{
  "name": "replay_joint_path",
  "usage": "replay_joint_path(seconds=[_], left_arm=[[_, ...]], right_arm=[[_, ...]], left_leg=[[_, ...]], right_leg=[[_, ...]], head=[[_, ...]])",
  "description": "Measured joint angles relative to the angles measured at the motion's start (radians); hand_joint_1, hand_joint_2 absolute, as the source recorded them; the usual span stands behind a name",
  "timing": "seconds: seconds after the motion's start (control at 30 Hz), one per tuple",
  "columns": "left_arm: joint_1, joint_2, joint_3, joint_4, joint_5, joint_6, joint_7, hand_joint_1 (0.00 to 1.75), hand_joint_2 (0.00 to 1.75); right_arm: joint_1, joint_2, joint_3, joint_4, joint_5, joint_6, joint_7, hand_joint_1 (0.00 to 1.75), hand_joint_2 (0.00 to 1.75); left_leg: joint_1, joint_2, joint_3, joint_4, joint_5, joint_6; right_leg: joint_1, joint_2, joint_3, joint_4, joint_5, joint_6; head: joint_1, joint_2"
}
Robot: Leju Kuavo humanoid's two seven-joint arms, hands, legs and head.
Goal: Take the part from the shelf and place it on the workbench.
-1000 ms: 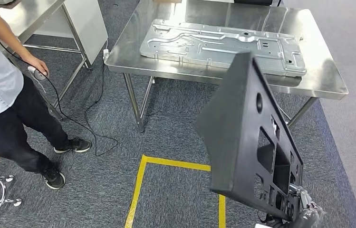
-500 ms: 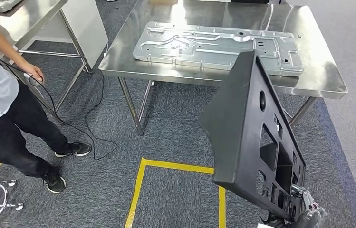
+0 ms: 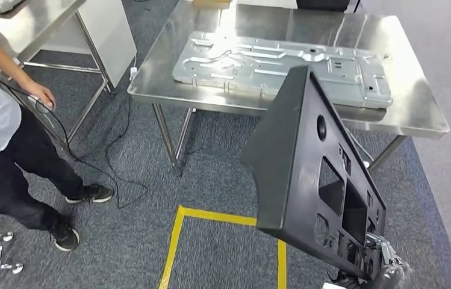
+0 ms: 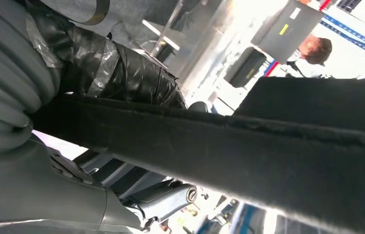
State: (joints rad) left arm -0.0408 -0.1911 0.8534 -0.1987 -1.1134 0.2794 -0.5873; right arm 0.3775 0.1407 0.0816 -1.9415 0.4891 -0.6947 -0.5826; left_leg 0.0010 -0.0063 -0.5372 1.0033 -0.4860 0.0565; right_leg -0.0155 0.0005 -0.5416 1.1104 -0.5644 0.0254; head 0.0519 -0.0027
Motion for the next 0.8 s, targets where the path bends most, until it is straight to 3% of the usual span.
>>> replay_joint_path(seconds=[0.07,0.1,0.13,0.17,0.23,0.27,0.33,0.43,0.5,0.6,0.63,0.67,0.7,0.77,0.8], left_arm=[[-0.002,0.0,0.0,0.0,-0.001,-0.001,-0.001,0.0,1.75],[-0.002,0.0,0.0,0.0,-0.002,-0.001,-0.001,0.0,1.75],[-0.002,0.0,0.0,0.0,-0.002,-0.001,-0.001,0.0,1.75],[-0.001,0.0,0.0,0.0,-0.003,-0.001,-0.001,0.0,1.75],[0.002,-0.001,0.0,0.0,-0.004,-0.001,-0.001,0.0,1.75],[0.001,-0.001,0.0,0.0,-0.004,-0.001,-0.001,0.0,1.75],[-0.001,-0.001,0.0,0.0,-0.006,-0.001,0.0,0.0,1.75],[-0.003,0.0,0.0,0.0,-0.007,0.0,0.0,0.0,1.75],[-0.005,0.0,0.0,0.0,-0.008,0.0,0.0,0.0,1.75],[-0.004,0.0,0.0,0.0,-0.009,0.0,0.001,0.0,1.75],[-0.003,0.0,0.0,0.0,-0.009,0.0,0.001,0.0,1.75],[-0.001,0.0,0.0,0.0,-0.009,0.0,0.001,0.0,1.75],[0.001,0.0,0.0,0.0,-0.009,-0.001,0.002,0.0,1.75],[0.003,0.0,0.001,0.0,-0.009,0.0,0.002,0.0,1.75],[0.003,0.001,0.001,0.0,-0.009,0.0,0.002,0.0,1.75]], right_arm=[[-0.003,0.0,-0.001,0.0,0.001,0.0,-0.001,1.75,1.75],[-0.003,0.0,-0.001,0.0,0.002,0.0,-0.001,1.75,1.75],[-0.003,0.0,-0.001,0.0,0.003,0.0,-0.001,1.75,1.75],[-0.003,0.0,-0.001,0.0,0.004,0.0,-0.001,1.75,1.75],[-0.004,0.0,-0.002,0.0,0.005,0.0,-0.001,1.75,1.75],[-0.005,0.0,-0.002,0.0,0.005,0.0,-0.001,1.75,1.75],[-0.006,0.0,-0.002,0.001,0.006,0.0,0.0,1.75,1.75],[-0.007,0.0,-0.003,0.002,0.006,0.0,0.0,1.75,1.75],[-0.008,0.0,-0.004,0.002,0.007,0.0,0.0,1.75,1.75],[-0.01,0.0,-0.006,0.002,0.01,0.0,0.0,1.75,1.75],[-0.01,0.0,-0.006,0.002,0.01,0.0,0.0,1.75,1.75],[-0.01,0.0,-0.007,0.002,0.01,0.0,0.0,1.75,1.75],[-0.01,0.0,-0.007,0.002,0.01,0.0,0.0,1.75,1.75],[-0.011,0.0,-0.008,0.002,0.01,0.0,0.0,1.75,1.75],[-0.011,0.0,-0.008,0.002,0.01,0.0,0.0,1.75,1.75]], left_leg=[[0.0,0.0,0.009,-0.001,-0.008,0.006],[0.001,0.0,0.014,-0.001,-0.014,0.006],[0.001,0.0,0.022,-0.001,-0.021,0.004],[0.002,-0.001,0.032,-0.001,-0.029,0.002],[0.006,-0.002,0.056,0.0,-0.047,-0.007],[0.007,-0.003,0.065,0.002,-0.056,-0.012],[0.006,-0.002,0.073,0.005,-0.071,-0.026],[0.005,-0.001,0.088,0.019,-0.082,-0.043],[0.008,0.0,0.061,0.081,-0.106,-0.051],[0.009,0.001,-0.055,0.257,-0.177,-0.057],[0.009,0.001,-0.085,0.287,-0.182,-0.057],[0.009,0.001,-0.099,0.282,-0.164,-0.055],[0.009,0.001,-0.099,0.243,-0.125,-0.051],[0.004,0.002,-0.076,0.127,-0.032,-0.038],[0.0,0.002,-0.068,0.085,-0.015,-0.032]], right_leg=[[-0.002,0.0,-0.077,0.118,-0.048,0.009],[-0.004,0.0,-0.114,0.165,-0.06,0.014],[-0.007,0.0,-0.139,0.182,-0.054,0.018],[-0.009,0.0,-0.144,0.164,-0.026,0.021],[-0.014,0.0,-0.115,0.053,0.067,0.023],[-0.012,-0.002,-0.101,-0.001,0.088,0.021],[-0.006,-0.003,-0.088,-0.051,0.098,0.007],[-0.006,-0.002,-0.072,-0.058,0.095,-0.019],[-0.007,-0.002,-0.054,-0.065,0.087,-0.032],[-0.005,-0.003,-0.038,-0.068,0.072,-0.041],[-0.004,-0.002,-0.031,-0.068,0.066,-0.041],[-0.002,-0.001,-0.022,-0.068,0.059,-0.041],[-0.001,0.001,-0.011,-0.068,0.051,-0.04],[0.002,0.001,0.008,-0.068,0.036,-0.036],[0.003,0.001,0.013,-0.068,0.03,-0.031]], head=[[0.0,0.0],[0.0,0.0],[0.0,0.0],[0.0,0.0],[0.001,0.0],[0.001,0.0],[0.002,0.0],[0.002,0.0],[0.002,0.0],[0.001,0.0],[0.001,0.0],[0.001,0.0],[0.001,0.0],[0.002,0.0],[0.001,0.0]])
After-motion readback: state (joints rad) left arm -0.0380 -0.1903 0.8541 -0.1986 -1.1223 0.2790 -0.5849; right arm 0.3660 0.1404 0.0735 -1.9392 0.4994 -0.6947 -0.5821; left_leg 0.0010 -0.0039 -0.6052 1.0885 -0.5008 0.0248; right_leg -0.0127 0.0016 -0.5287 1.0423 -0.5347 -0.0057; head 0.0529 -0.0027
